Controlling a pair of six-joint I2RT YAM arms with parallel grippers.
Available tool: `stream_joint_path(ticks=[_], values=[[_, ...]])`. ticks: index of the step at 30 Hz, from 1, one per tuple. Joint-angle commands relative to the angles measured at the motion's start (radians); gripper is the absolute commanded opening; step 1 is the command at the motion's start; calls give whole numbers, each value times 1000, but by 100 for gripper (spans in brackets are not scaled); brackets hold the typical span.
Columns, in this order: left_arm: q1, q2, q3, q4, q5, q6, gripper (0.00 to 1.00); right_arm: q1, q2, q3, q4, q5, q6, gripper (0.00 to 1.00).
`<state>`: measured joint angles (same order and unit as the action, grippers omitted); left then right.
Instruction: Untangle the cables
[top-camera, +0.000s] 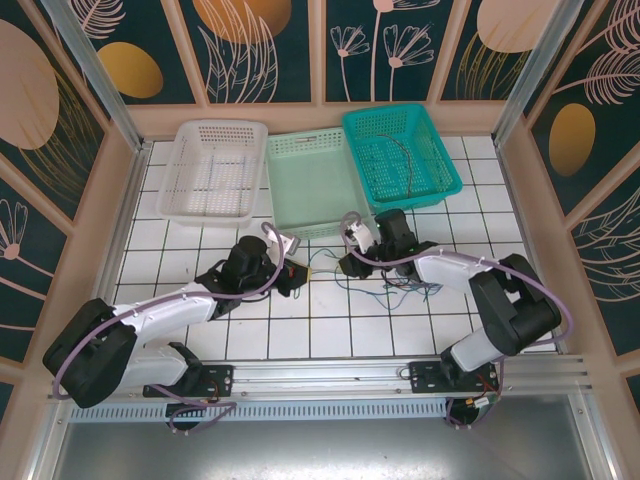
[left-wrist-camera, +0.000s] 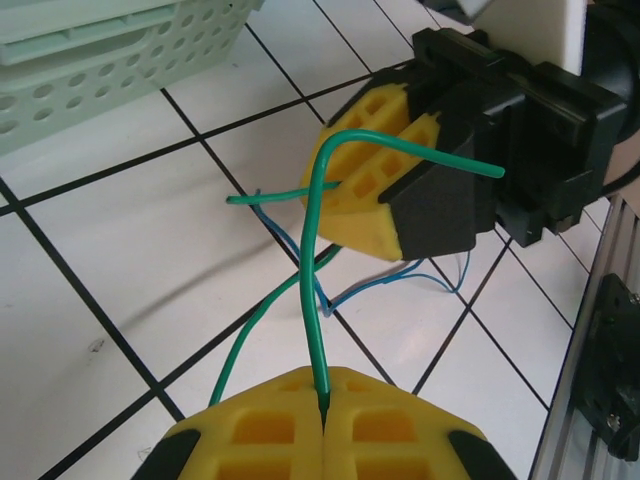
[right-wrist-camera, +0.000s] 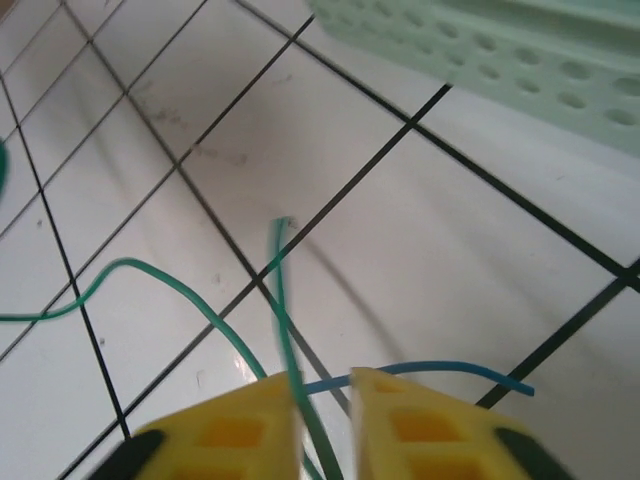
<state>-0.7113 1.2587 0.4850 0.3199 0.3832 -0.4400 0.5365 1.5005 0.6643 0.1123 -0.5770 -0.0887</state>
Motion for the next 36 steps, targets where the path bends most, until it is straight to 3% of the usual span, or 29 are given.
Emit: stream_joint_path(ticks=[1,7,17,25,30,36], values=[[9,-31,-33,62,-42,-34,0,5,-65,-49,106,55,83,12],[13,-103,-98,134,-142,-94,0,-6,-141,-121,220,129,232,0],[13,-320,-301,377,-385,-289,0,-32,-204,-297,575,269,672,0],[12,-437,-425,494,-488,-384,0,-30,-263,-432,805,395,911,0],[13,-463,-462,546,-541,-420,0,-28,-311,-487,821,485,1058,0],[11,-454,-467,595,-563,-428,0,-6,-353,-470,707,514,1112,0]])
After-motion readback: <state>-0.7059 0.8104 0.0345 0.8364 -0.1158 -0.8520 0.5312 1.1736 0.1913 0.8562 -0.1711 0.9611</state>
